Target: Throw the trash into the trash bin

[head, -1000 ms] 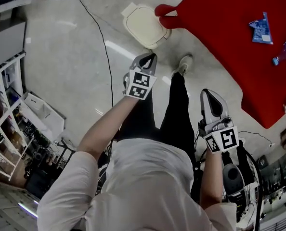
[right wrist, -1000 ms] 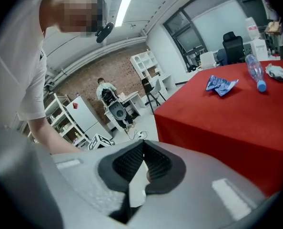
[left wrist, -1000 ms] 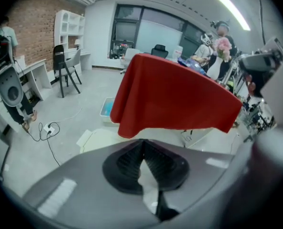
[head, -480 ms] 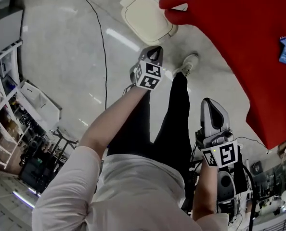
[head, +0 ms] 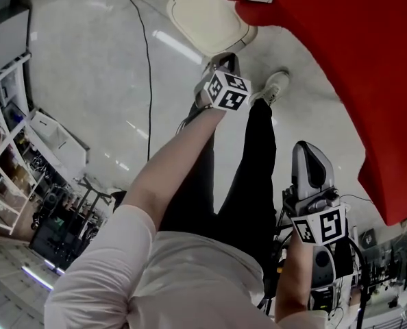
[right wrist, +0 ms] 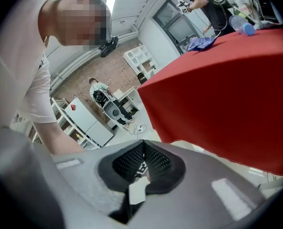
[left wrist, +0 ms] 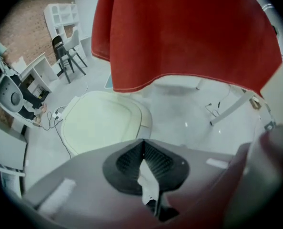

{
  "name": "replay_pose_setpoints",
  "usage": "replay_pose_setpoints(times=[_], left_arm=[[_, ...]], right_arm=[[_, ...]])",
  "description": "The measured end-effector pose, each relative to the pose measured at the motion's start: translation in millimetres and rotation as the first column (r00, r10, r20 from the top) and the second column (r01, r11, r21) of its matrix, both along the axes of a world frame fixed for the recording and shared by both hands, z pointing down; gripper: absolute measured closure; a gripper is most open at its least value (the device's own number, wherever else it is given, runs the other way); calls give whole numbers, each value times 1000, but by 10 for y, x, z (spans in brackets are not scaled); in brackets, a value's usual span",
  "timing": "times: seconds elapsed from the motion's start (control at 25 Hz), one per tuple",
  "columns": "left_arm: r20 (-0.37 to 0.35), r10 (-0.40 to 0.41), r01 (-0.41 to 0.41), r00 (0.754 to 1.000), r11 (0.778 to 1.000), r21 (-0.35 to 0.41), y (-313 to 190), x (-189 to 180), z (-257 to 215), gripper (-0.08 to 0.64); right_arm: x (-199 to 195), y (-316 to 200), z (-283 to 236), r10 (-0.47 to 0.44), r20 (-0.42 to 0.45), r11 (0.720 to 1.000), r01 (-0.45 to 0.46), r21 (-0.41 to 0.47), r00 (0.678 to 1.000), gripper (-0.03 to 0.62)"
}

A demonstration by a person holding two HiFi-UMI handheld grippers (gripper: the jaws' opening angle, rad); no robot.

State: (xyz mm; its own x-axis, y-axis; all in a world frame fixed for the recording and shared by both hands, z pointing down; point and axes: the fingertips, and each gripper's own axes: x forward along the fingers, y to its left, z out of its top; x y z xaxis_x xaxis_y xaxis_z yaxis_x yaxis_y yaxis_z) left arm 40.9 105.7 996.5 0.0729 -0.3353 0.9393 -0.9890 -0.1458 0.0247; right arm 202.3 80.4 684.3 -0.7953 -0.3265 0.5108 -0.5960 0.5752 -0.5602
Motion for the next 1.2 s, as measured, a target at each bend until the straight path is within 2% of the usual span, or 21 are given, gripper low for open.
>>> replay_pose_setpoints(times=[0.2,0.48,0.64,0.8,0.92,1.04,1.2], left_arm=[[83,12,-8,996,999,-50,-15,19,248,557],[210,11,15,978,993,-119,33,-13,484,557],[253,-31,65,967,990,-128,38,-5,524,560],[255,-61,96,965,987,-127,32,28,504,565],[231,-42,74,972,989,-131,37,61,488,565],[186,-29,56,982,988,-143,74,16,482,565],[106,-66,84,992,982,-171,55,-20,491,564]], right_arm=[[69,12,103,-1,-2,1000,1,-18,1000,592],[188,-4,207,5,-8,999,-5,-32,1000,592],[238,-20,244,9,-5,999,-10,-33,1000,592],[321,-29,236,15,2,999,-15,-31,1000,592],[364,-16,215,18,2,999,-18,-29,1000,592],[333,3,198,20,-1,999,-20,-26,1000,592],[298,-39,176,25,-1,1000,-25,-18,1000,592]])
